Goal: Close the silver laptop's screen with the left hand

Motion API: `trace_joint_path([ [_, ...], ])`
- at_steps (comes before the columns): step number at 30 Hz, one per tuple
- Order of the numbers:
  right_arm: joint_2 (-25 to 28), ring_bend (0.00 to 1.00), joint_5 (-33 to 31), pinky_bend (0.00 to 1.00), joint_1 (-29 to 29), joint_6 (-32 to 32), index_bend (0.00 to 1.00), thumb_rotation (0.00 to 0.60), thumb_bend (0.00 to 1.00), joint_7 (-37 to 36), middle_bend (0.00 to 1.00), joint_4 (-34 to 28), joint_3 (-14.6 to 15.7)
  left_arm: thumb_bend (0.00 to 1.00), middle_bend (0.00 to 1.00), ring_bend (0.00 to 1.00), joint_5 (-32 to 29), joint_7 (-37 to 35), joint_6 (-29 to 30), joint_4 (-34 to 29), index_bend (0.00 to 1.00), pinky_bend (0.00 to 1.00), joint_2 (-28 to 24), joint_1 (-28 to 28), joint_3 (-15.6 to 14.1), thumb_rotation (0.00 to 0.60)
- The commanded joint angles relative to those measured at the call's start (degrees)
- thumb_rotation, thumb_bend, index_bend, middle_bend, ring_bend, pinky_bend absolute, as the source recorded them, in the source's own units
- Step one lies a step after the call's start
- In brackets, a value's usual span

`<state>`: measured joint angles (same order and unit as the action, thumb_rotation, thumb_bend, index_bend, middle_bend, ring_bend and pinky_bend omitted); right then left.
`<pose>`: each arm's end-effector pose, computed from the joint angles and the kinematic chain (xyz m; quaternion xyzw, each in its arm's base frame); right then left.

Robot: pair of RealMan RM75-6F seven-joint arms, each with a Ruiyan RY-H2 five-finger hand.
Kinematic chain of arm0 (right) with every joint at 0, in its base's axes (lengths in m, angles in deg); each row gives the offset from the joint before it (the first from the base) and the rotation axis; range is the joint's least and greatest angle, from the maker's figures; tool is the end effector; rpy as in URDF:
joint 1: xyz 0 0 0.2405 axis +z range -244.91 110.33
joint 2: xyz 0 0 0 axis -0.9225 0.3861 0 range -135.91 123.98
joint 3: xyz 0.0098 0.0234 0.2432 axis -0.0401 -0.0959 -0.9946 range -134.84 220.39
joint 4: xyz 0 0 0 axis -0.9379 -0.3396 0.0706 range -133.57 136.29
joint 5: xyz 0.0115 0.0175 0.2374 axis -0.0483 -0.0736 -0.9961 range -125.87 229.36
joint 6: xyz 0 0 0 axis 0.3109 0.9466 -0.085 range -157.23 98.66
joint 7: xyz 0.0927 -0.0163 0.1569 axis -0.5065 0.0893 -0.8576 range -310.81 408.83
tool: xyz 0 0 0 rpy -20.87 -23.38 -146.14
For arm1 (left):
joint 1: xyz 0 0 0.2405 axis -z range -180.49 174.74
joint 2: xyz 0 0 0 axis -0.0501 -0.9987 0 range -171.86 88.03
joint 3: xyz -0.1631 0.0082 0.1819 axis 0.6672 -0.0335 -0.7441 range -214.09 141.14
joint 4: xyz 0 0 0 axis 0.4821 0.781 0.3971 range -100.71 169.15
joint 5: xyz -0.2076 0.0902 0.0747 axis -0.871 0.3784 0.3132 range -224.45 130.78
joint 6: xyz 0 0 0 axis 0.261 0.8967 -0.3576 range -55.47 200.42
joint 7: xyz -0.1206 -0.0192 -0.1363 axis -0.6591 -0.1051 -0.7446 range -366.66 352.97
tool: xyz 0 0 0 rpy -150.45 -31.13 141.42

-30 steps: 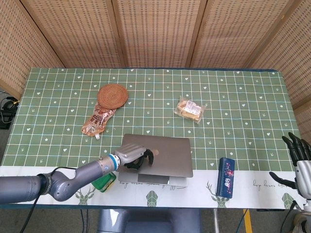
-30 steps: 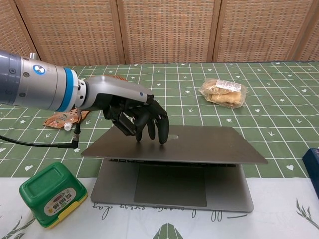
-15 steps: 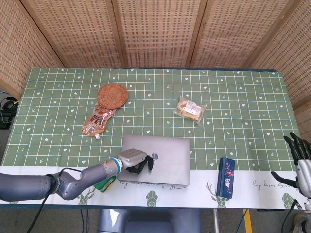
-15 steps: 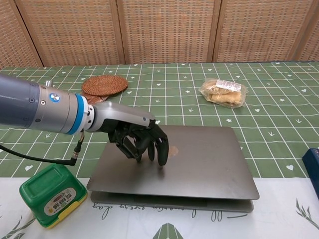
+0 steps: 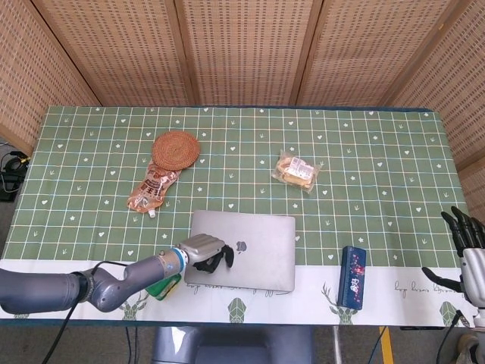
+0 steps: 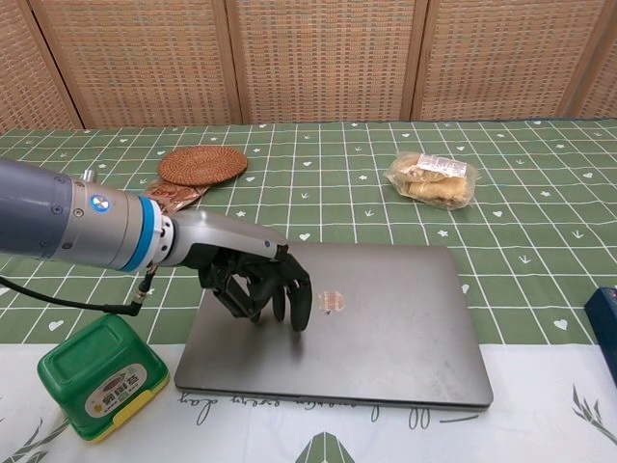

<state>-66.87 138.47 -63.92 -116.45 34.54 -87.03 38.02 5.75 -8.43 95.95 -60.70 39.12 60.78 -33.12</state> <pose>-0.3287 -0.2219 0.1659 0.5527 -0.4062 0.4453 0.5755 -0.0659 0.3174 -0.1195 -0.8187 -0.5184 -0.2065 0.1355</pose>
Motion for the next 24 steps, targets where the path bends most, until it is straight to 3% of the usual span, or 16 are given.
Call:
trace_joint_path([
  [1,0.0,0.00,0.2,0.00,0.0,-0.2,0.00,0.600,0.10,0.1,0.00,-0.1,0.0,1.00,0.29,0.27,0.2,-0.2,0.0,-0.2,0.37,0.33,-0.4,-0.2,-0.2,0.600],
  [5,0.1,0.00,0.7,0.00,-0.2,-0.7,0.00,0.600,0.10,0.2,0.00,-0.4,0.1,1.00,0.28,0.27,0.7,-0.9,0.7,-1.1,0.36,0.32,-1.2,-0.8,-0.1,0.600],
  [8,0.2,0.00,1.1,0.00,-0.4,-1.2,0.00,0.600,0.10,0.1,0.00,-0.6,0.2,0.98,0.21,0.20,1.2,-1.6,1.6,-2.2,0.31,0.27,-2.1,-1.5,0.2,0.600],
  [10,0.3,0.00,1.4,0.00,-0.5,-1.5,0.00,0.600,0.10,0.1,0.00,-0.8,0.3,0.90,0.14,0.13,1.5,-2.3,2.5,-3.3,0.25,0.20,-3.0,-2.3,0.5,0.600],
  [14,0.4,0.00,1.9,0.00,-0.6,-1.9,0.00,0.600,0.10,-0.3,0.00,-0.9,0.5,0.61,0.00,0.01,3.6,-4.2,7.7,-7.7,0.10,0.04,-6.3,-6.1,1.5,0.600],
  [19,0.4,0.00,2.8,0.00,-0.5,-1.8,0.00,0.600,0.10,-0.5,0.00,-1.1,0.8,0.41,0.00,0.00,10.6,0.2,25.2,-13.4,0.00,0.00,-11.0,-15.2,-0.7,0.600],
  [24,-0.2,0.00,3.6,0.00,0.0,-0.9,0.00,0.600,0.10,0.1,0.00,-0.9,1.4,0.28,0.00,0.00,18.4,15.1,49.0,-13.7,0.00,0.00,-9.9,-27.0,-6.2,0.600],
])
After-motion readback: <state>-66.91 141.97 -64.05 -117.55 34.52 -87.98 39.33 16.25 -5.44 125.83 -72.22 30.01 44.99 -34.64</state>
